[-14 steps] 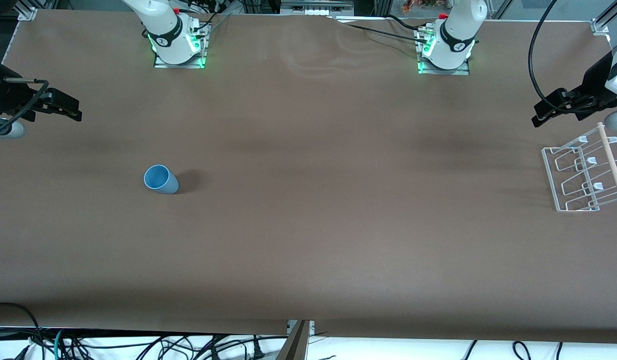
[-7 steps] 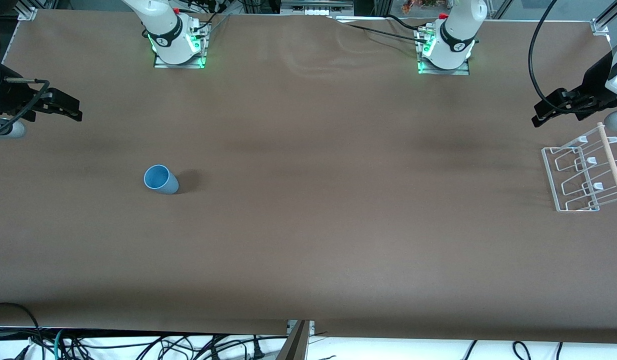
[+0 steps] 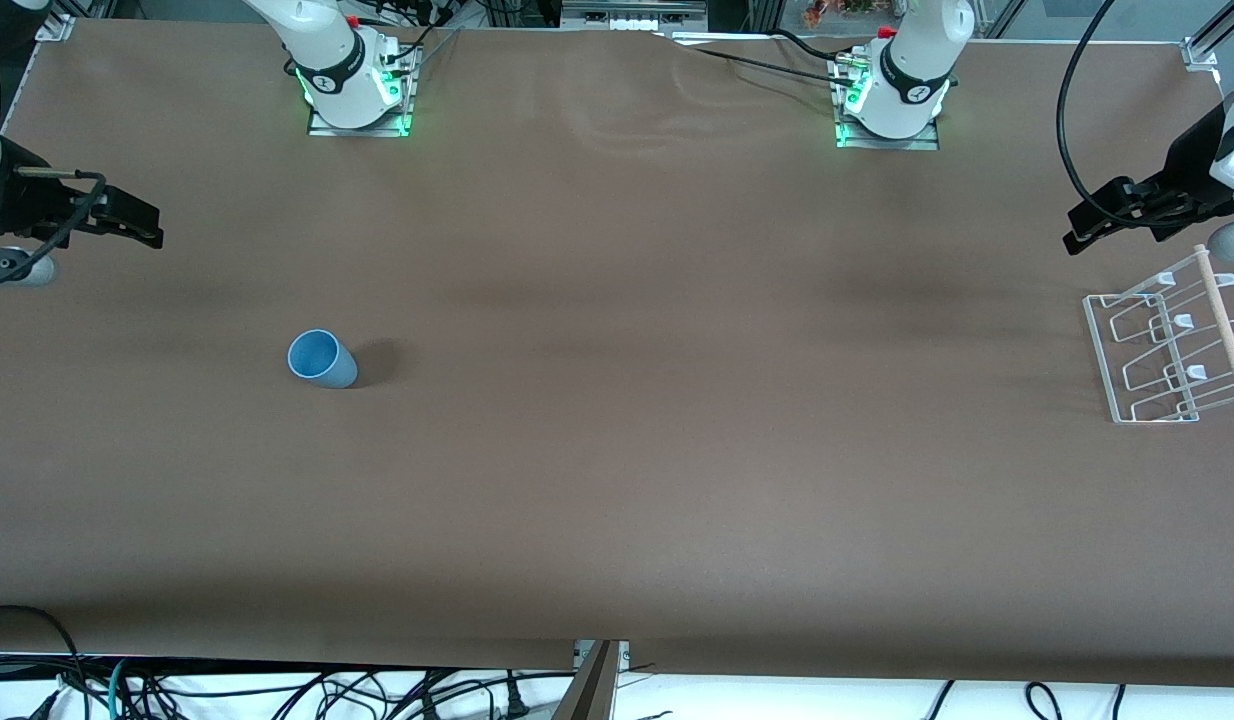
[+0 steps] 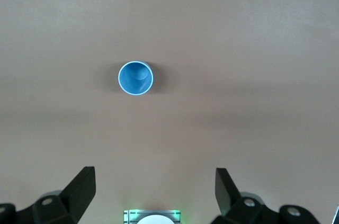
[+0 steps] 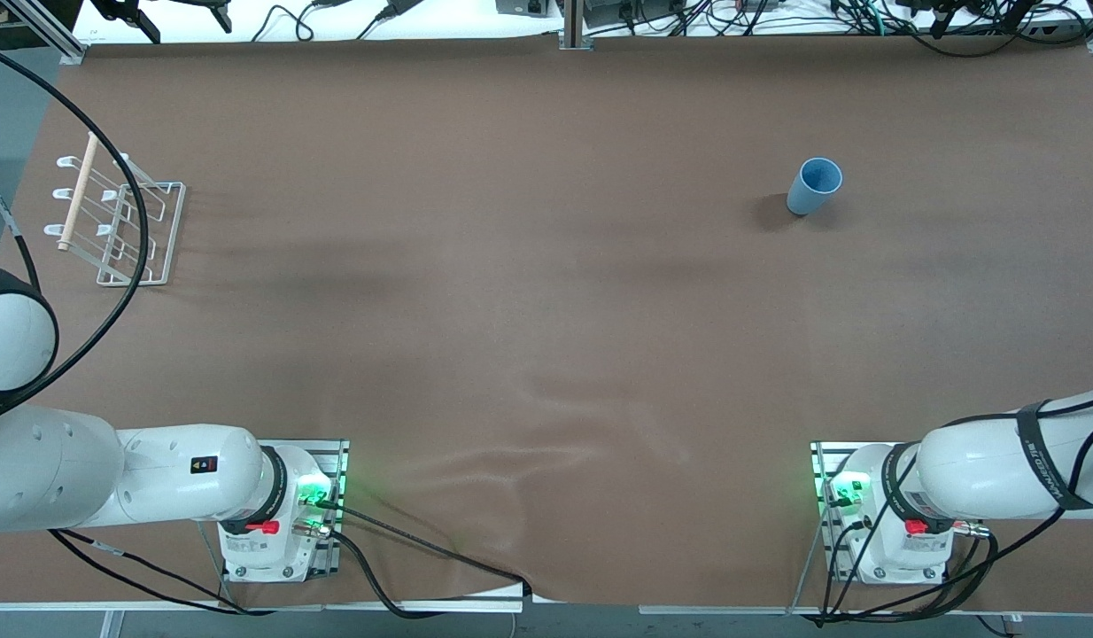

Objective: Transfer cup to left arm and place on rack
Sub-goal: 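Reach the right gripper down to the blue cup's base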

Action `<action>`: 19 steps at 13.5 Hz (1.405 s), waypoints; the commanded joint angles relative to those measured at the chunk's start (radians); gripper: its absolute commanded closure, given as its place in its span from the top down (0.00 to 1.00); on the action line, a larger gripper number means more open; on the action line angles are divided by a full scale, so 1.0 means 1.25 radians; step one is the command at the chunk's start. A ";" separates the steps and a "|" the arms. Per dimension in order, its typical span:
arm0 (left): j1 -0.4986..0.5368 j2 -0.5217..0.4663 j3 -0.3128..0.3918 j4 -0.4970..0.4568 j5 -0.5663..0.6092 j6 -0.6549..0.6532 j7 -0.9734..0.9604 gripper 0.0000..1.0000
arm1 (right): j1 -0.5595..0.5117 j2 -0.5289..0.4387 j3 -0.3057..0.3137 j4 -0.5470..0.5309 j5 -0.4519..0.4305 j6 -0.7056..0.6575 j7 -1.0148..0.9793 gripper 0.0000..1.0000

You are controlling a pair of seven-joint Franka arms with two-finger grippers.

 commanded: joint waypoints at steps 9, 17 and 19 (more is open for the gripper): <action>0.001 0.018 -0.004 0.024 0.023 -0.007 0.004 1.00 | -0.014 0.102 0.009 -0.310 -0.006 0.376 0.002 1.00; 0.002 0.016 -0.005 0.024 0.023 -0.010 0.004 1.00 | -0.016 0.155 0.003 -0.434 0.003 0.576 0.006 1.00; 0.002 0.016 -0.004 0.025 0.023 -0.010 0.004 1.00 | -0.016 0.169 0.003 -0.448 0.003 0.613 0.006 1.00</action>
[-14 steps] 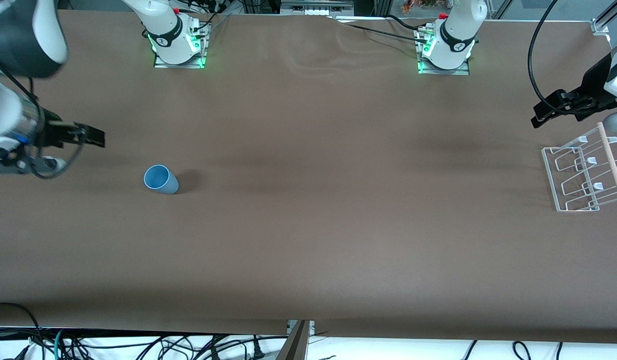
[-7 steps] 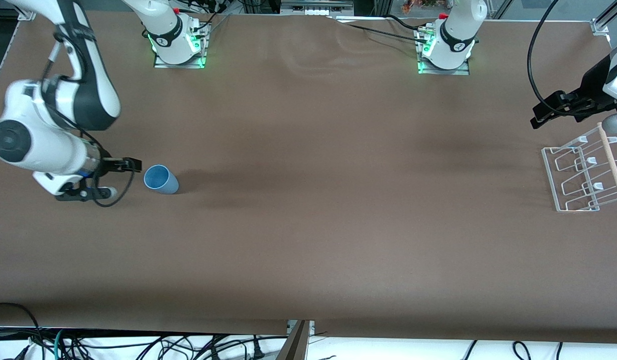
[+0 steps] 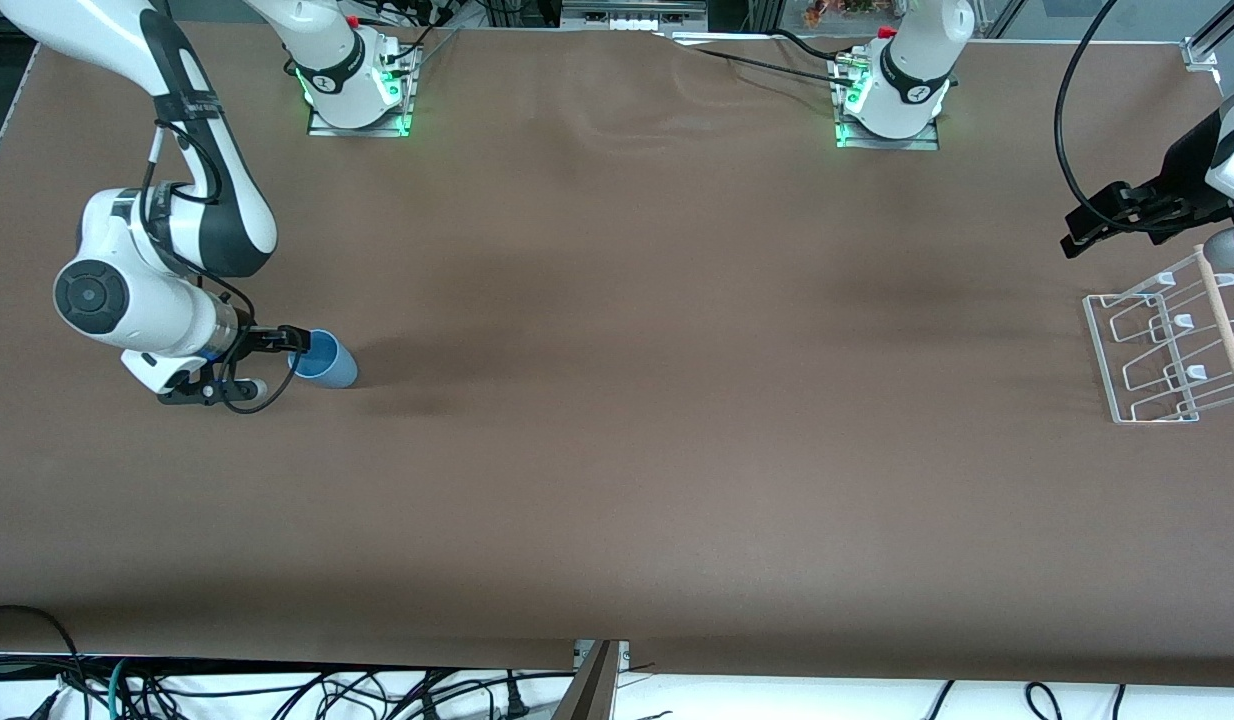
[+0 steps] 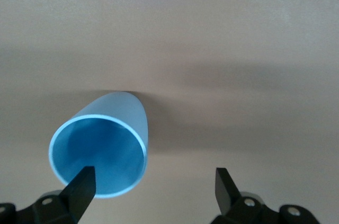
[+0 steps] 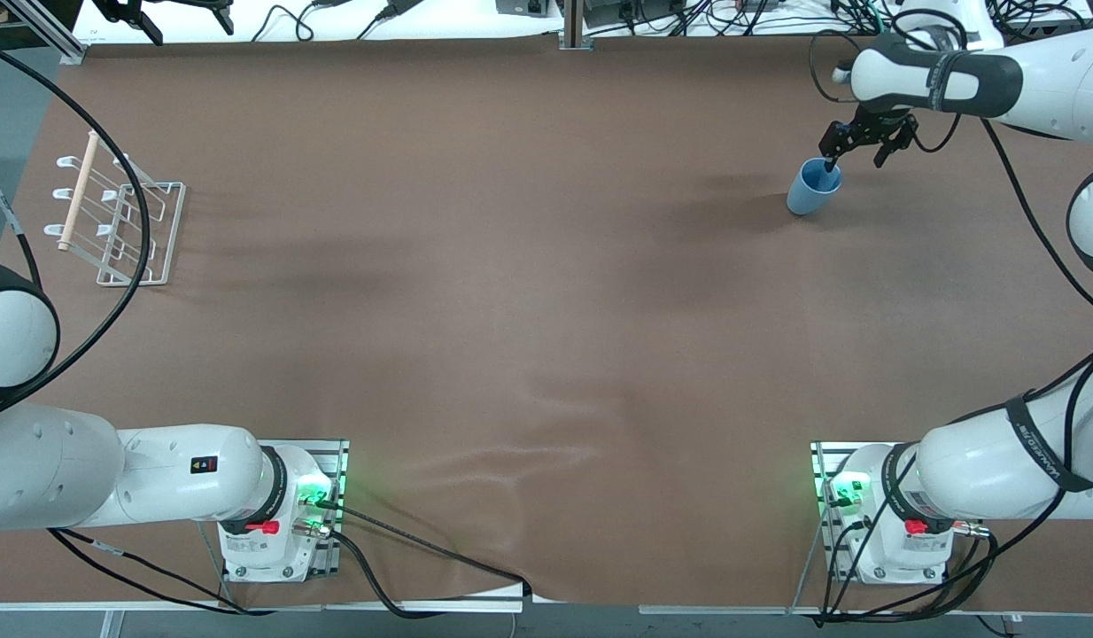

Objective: Transfer cup to left arm and place on rack
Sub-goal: 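Reach the right gripper down to the blue cup's base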

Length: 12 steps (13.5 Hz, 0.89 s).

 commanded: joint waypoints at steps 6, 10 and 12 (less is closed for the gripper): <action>0.002 0.010 -0.004 0.025 0.023 -0.010 0.005 1.00 | -0.008 0.037 0.004 -0.038 0.004 0.102 0.009 1.00; 0.001 0.010 -0.005 0.025 0.023 -0.010 0.004 1.00 | -0.008 0.043 0.004 -0.043 0.004 0.115 0.010 0.80; -0.001 0.011 -0.007 0.024 0.023 -0.010 0.004 1.00 | -0.008 0.042 0.004 -0.043 0.004 0.111 0.010 0.57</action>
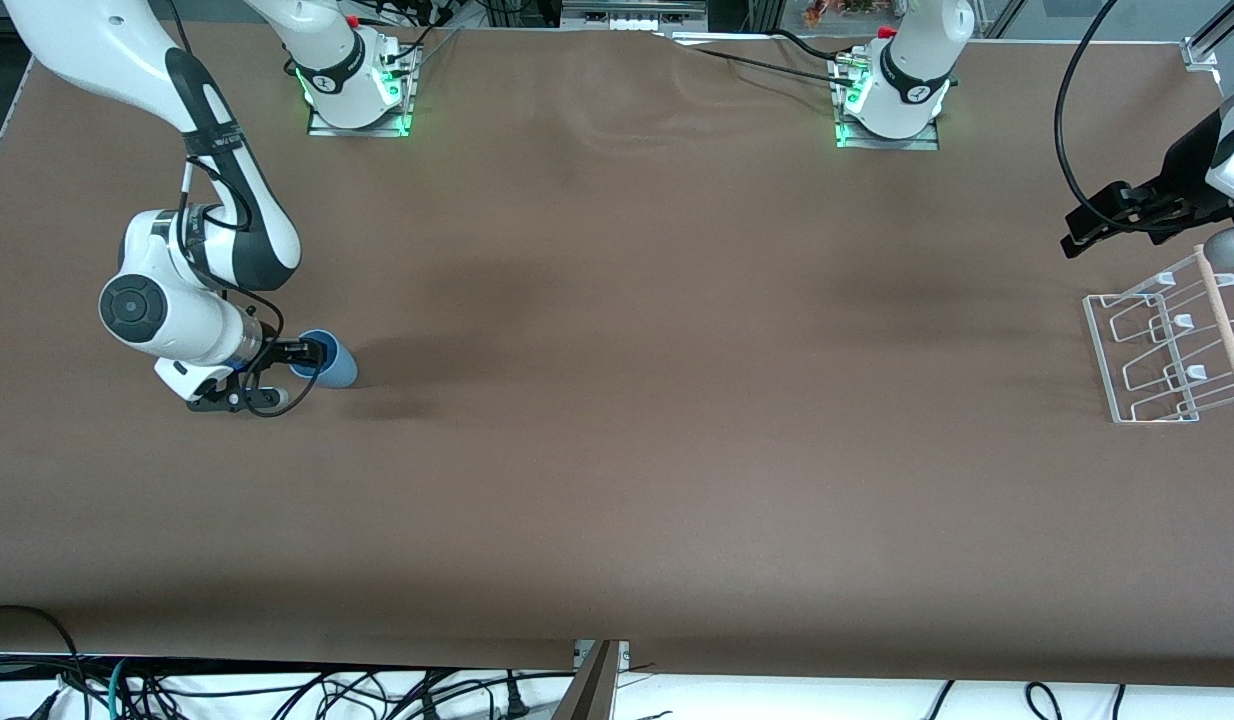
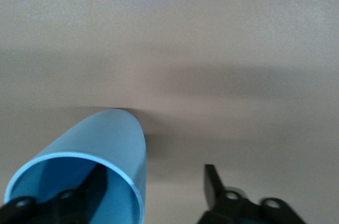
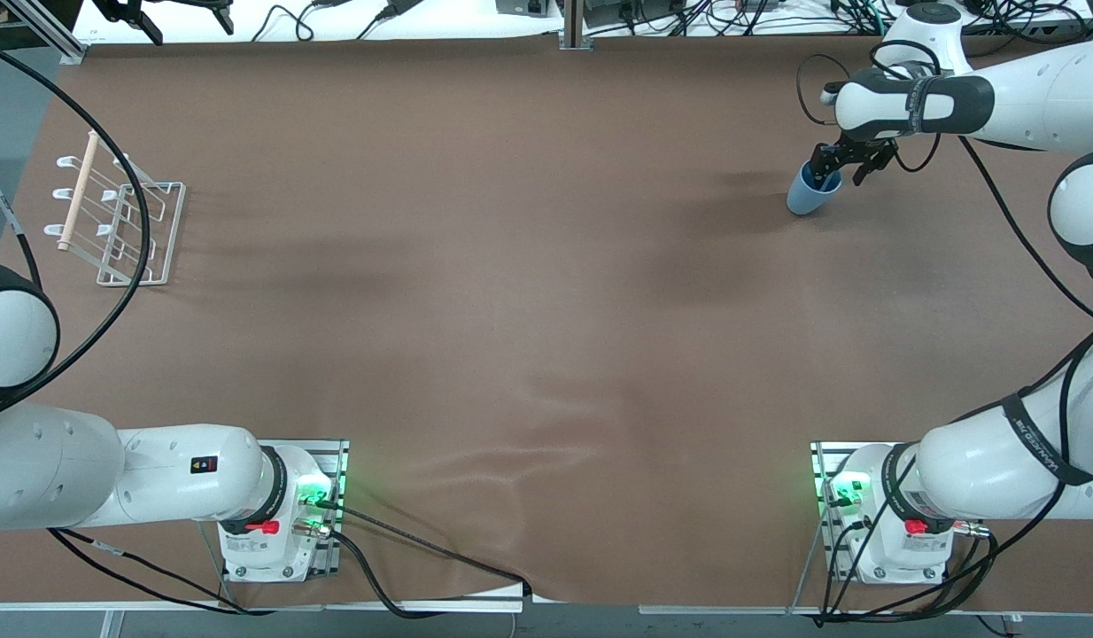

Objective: Transfer cup to left arm and place on rack
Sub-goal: 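Reach the right gripper down to the blue cup's base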

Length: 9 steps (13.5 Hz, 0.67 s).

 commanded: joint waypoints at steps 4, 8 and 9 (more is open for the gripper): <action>0.001 0.011 -0.006 0.023 0.023 -0.010 0.004 1.00 | -0.007 -0.012 0.005 -0.013 0.004 0.002 0.007 0.01; 0.001 0.013 -0.005 0.023 0.025 -0.008 0.004 1.00 | -0.007 -0.011 0.006 -0.007 0.041 -0.020 0.005 0.00; 0.001 0.015 -0.006 0.023 0.025 -0.008 0.004 1.00 | -0.007 -0.012 0.008 -0.003 0.060 -0.020 0.004 0.00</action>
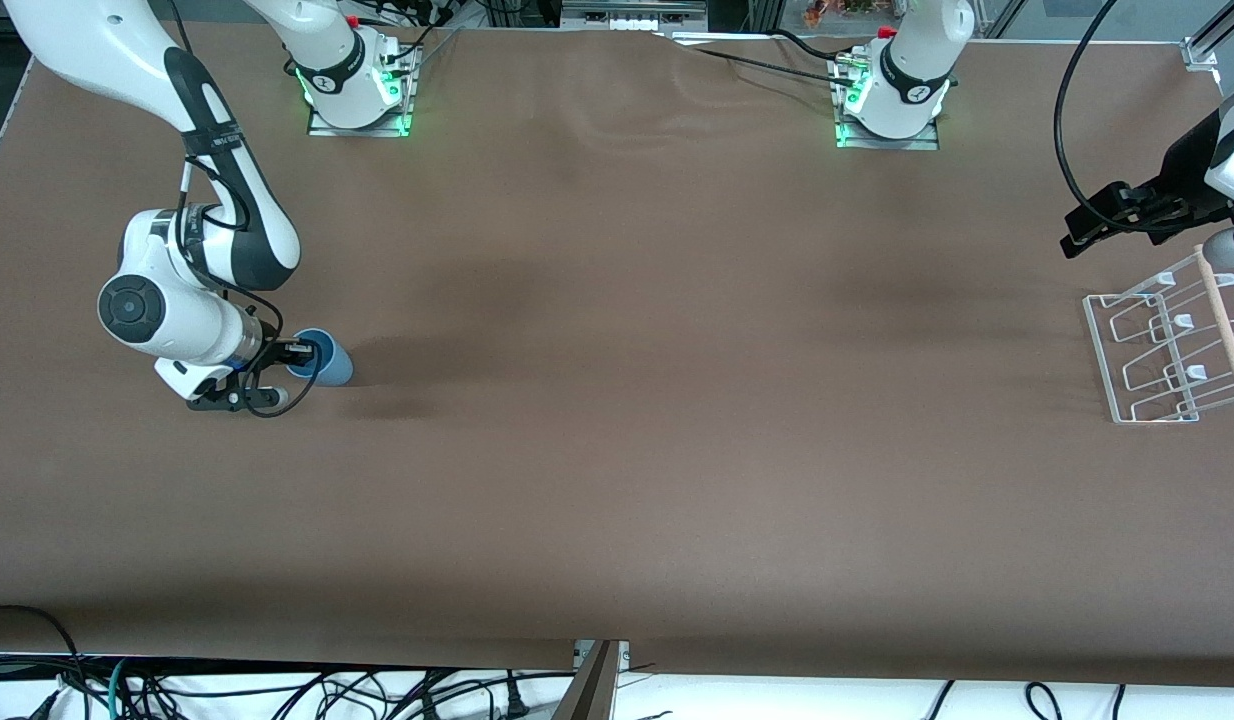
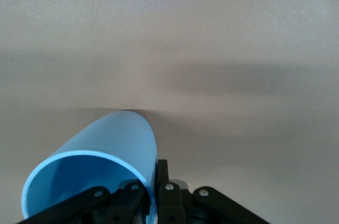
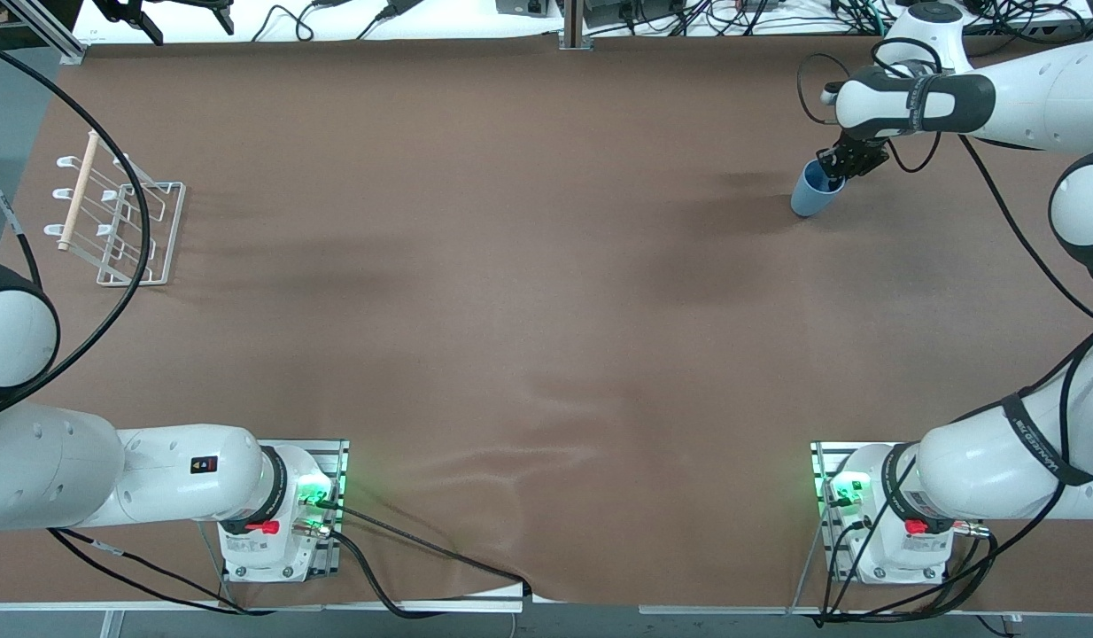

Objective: Transfer cup to left arm and place on rack
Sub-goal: 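Close the right gripper on the blue cup's base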

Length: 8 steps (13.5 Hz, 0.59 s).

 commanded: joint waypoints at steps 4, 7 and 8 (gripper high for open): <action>-0.001 0.014 -0.006 0.025 0.025 -0.007 0.004 1.00 | -0.006 -0.009 0.050 0.071 0.150 -0.104 -0.030 0.00; 0.001 0.014 -0.006 0.023 0.025 -0.008 0.004 1.00 | -0.007 -0.007 0.077 0.126 0.226 -0.182 -0.104 0.00; 0.001 0.014 -0.006 0.025 0.025 -0.008 0.004 1.00 | -0.006 -0.007 0.081 0.127 0.238 -0.183 -0.105 0.00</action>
